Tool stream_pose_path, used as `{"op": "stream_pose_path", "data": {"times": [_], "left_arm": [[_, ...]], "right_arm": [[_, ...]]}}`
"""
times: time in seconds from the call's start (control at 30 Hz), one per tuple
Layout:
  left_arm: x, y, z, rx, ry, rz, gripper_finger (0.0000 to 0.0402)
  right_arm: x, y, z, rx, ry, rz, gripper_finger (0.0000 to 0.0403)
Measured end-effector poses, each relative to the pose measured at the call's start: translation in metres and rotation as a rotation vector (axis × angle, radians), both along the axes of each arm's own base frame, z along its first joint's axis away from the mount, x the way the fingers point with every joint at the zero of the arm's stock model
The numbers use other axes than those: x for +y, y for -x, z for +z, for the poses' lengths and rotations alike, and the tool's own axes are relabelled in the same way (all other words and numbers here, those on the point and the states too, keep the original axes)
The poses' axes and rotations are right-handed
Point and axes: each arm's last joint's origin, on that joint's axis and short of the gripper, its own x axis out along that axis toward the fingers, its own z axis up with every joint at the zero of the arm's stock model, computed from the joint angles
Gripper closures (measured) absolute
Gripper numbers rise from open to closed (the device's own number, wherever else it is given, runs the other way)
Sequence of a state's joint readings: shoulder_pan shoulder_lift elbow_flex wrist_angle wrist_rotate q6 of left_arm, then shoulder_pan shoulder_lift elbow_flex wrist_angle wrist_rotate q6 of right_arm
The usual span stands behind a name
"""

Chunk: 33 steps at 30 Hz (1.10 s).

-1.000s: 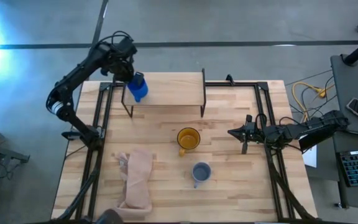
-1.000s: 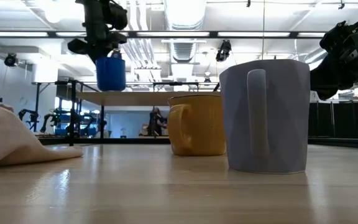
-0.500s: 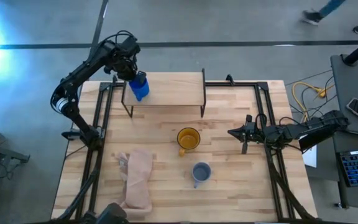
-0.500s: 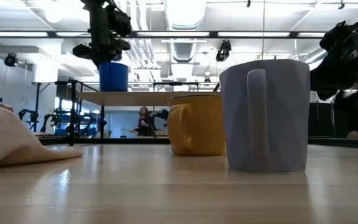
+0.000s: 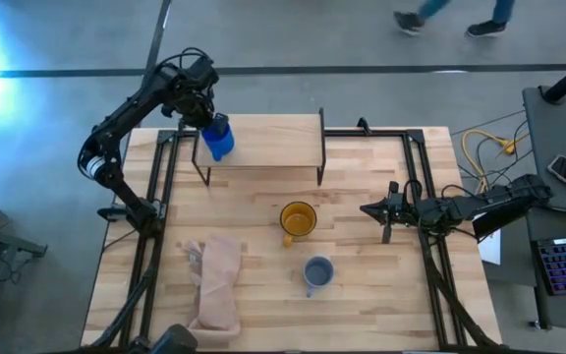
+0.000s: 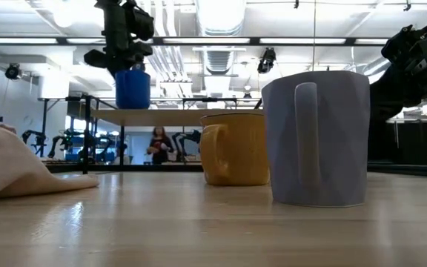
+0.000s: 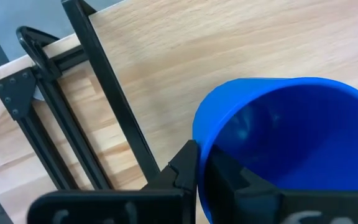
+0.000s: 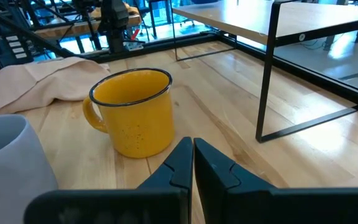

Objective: Stack small to large cups/mugs on shelf
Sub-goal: Put the blue mug on the shelf, then put the light blue mug on the shelf

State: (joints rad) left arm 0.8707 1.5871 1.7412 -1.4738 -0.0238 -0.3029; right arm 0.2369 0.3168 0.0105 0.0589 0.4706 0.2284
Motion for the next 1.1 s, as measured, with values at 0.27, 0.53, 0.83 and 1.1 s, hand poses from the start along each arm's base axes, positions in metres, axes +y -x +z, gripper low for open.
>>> {"op": "stream_pose_path", "data": {"times": [0.27, 0.53, 0.83, 1.1], "left_arm": [[-0.001, 0.0, -0.002, -0.001, 0.012, -0.025, 0.036], [-0.001, 0.001, -0.002, 0.0, 0.013, -0.025, 0.0287], [-0.008, 0.006, 0.027, -0.076, -0.072, -0.028, 0.0256], [-0.047, 0.004, 0.065, -0.301, -0.108, -0.185, 0.0256]], "right_arm": [[0.0, 0.0, 0.0, 0.0, 0.0, 0.0, 0.0394], [0.0, 0.0, 0.0, 0.0, 0.0, 0.0, 0.0394], [0.0, 0.0, 0.0, 0.0, 0.0, 0.0, 0.0394], [0.0, 0.0, 0.0, 0.0, 0.0, 0.0, 0.0394]]}}
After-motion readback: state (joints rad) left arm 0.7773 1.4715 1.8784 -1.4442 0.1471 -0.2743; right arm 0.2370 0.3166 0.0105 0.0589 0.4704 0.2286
